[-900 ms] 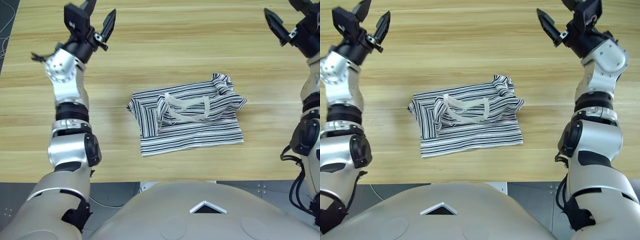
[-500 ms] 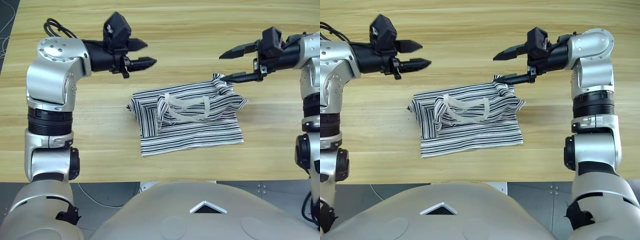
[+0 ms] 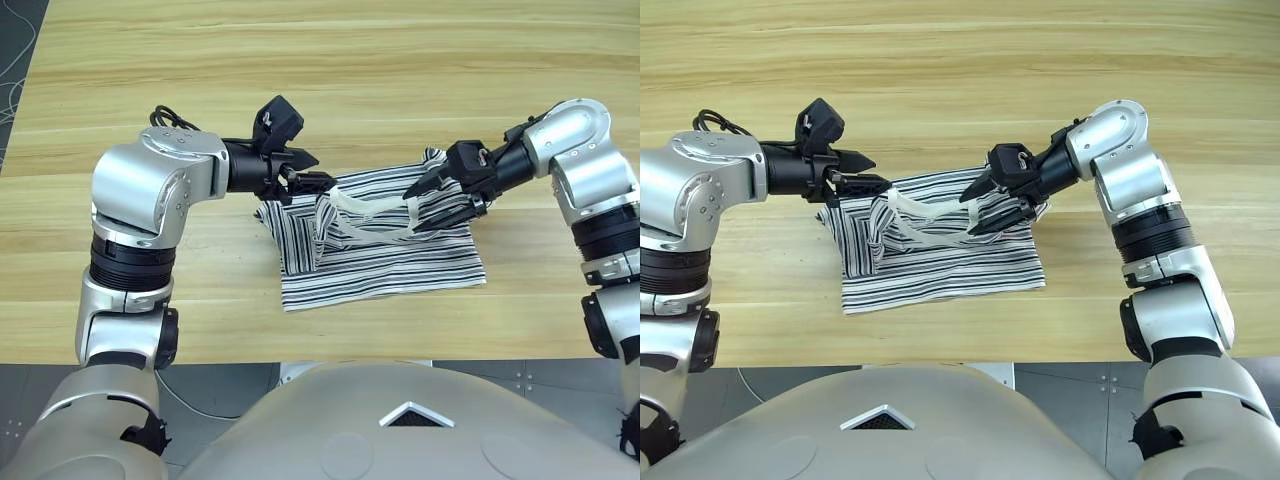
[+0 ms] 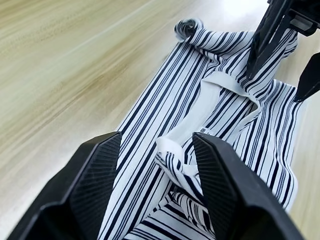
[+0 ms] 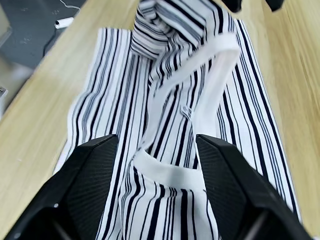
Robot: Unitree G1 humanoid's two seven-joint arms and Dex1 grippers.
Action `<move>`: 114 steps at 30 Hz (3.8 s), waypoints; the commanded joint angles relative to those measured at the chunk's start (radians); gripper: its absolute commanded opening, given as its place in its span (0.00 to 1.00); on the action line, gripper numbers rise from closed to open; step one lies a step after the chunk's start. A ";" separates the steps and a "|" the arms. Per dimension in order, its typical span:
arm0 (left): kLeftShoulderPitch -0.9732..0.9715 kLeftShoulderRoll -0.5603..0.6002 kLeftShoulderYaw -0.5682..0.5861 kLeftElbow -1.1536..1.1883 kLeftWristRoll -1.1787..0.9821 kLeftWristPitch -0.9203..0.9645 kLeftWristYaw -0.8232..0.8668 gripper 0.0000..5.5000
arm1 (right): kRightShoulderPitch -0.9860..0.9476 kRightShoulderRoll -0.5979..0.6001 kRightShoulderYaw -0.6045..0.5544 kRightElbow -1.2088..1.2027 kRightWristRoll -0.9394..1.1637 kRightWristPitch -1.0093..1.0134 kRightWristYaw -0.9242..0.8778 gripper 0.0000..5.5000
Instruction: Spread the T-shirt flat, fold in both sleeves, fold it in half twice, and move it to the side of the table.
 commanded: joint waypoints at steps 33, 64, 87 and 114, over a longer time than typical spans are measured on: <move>0.166 0.016 -0.011 -0.055 -0.075 0.033 0.083 0.48 | -0.110 0.111 0.002 0.376 -0.204 -0.262 -0.080 0.52; 0.180 0.033 -0.006 -0.084 -0.087 -0.012 0.084 0.02 | -0.098 0.094 -0.018 0.348 -0.211 -0.287 -0.053 0.02; 0.249 0.340 0.033 -0.005 0.112 -0.846 -0.383 0.02 | 0.028 -0.141 0.011 -0.156 0.139 0.073 0.036 0.02; -0.001 0.368 -0.022 0.075 0.552 -1.229 -0.246 0.02 | -0.064 -0.140 0.031 -0.304 -0.032 -0.059 -0.195 0.02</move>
